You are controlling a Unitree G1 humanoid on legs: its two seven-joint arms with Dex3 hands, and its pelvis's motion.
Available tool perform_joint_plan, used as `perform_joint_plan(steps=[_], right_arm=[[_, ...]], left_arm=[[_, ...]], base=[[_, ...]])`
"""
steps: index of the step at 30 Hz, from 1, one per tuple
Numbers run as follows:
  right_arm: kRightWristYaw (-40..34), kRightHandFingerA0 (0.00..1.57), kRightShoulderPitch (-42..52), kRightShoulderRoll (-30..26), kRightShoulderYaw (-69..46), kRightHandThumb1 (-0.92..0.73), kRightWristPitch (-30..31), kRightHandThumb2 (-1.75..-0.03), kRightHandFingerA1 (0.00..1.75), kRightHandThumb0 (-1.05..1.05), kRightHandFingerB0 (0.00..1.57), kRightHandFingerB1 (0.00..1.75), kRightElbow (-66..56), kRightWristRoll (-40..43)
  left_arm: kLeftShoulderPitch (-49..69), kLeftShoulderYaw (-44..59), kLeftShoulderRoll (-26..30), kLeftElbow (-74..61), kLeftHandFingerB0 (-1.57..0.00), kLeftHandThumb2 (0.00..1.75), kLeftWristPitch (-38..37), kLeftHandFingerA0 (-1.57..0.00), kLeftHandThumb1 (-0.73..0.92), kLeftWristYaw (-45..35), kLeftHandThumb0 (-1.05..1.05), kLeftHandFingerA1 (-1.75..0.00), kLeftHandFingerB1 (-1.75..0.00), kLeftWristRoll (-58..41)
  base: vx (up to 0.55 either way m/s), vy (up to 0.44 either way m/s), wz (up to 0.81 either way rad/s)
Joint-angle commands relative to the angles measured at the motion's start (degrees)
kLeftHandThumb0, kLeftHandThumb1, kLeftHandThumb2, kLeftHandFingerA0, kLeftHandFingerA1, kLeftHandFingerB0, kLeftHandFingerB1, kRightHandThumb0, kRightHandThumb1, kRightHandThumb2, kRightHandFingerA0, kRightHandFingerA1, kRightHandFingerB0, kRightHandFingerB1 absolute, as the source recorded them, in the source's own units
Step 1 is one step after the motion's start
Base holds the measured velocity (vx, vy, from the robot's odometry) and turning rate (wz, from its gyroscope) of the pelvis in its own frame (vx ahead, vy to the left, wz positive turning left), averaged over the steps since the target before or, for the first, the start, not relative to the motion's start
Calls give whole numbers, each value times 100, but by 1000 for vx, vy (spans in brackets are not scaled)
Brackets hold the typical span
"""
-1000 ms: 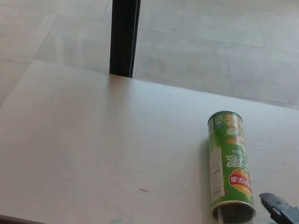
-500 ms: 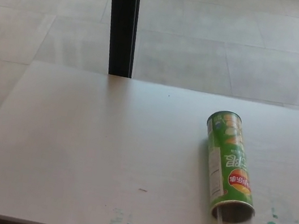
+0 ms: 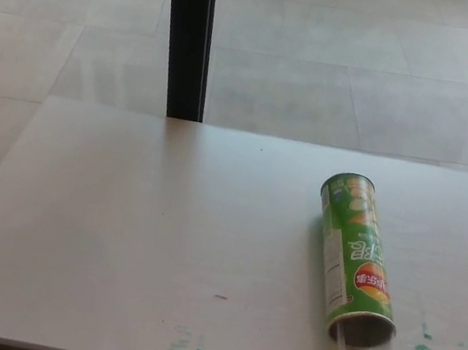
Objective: Use the finger on the right hand of the robot to pull out the chips tray kept inside a container in the middle of the desk
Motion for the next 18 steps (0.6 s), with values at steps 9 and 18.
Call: perform_joint_plan(steps=[9, 18], right_arm=[[-448, 79, -867, 587, -501, -42, 451, -89, 101, -19, 8, 52, 2471, 1532], [120, 80, -1036, 603, -200, -44, 452, -91, 94, -17, 9, 50, 3003, 1992]], left_arm=[[26, -3, 69, 72, -37, 61, -101, -47, 75, 42, -39, -47, -36, 9], [25, 25, 86, 93, -38, 62, -73, -46, 75, 37, -38, -44, -37, -11]], base=[[0, 0, 0], [0, 0, 0]])
